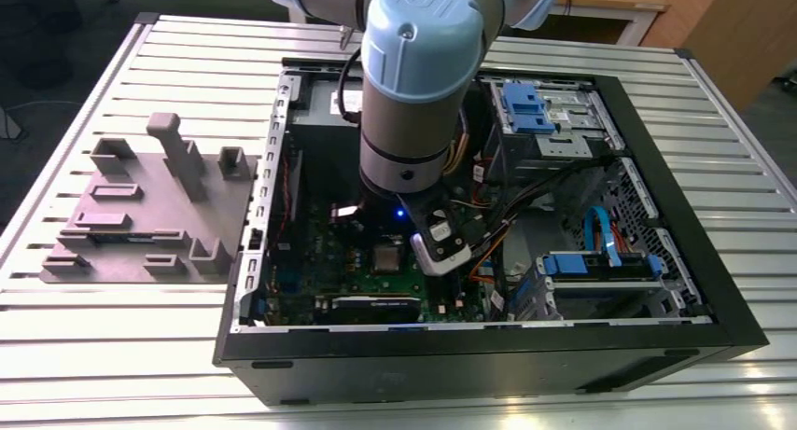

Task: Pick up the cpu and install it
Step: 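Place the cpu into insertion slot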

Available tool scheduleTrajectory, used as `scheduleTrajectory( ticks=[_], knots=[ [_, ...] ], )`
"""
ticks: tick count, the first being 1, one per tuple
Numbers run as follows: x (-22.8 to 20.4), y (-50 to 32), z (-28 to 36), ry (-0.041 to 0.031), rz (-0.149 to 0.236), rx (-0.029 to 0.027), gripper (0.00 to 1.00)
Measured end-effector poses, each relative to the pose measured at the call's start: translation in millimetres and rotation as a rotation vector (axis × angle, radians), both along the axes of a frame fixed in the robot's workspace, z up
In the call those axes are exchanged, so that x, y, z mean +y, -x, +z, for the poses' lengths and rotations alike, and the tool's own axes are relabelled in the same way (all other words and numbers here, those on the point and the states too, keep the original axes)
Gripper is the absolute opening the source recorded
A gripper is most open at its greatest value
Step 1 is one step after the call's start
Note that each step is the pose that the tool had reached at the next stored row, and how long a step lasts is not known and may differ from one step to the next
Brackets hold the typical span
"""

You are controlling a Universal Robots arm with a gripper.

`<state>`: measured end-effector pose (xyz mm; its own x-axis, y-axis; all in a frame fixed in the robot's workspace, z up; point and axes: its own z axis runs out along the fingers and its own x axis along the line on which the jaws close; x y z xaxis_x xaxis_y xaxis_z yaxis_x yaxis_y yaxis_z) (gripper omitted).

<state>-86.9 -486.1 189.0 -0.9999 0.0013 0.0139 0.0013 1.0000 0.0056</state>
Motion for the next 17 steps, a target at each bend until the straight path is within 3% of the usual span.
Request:
scheduleTrajectory(
  ticks=[3,6,13,17],
  knots=[
    [0.0,0.0,-0.1,-0.0002,0.000,-0.0001,0.48],
    [0.0,0.0,-0.3,-0.0001,0.000,0.0000,0.60],
    [0.0,0.0,-0.3,-0.0003,0.000,0.0000,0.60],
    [-0.1,0.0,-0.6,0.0000,0.000,0.0001,0.48]
  ],
)
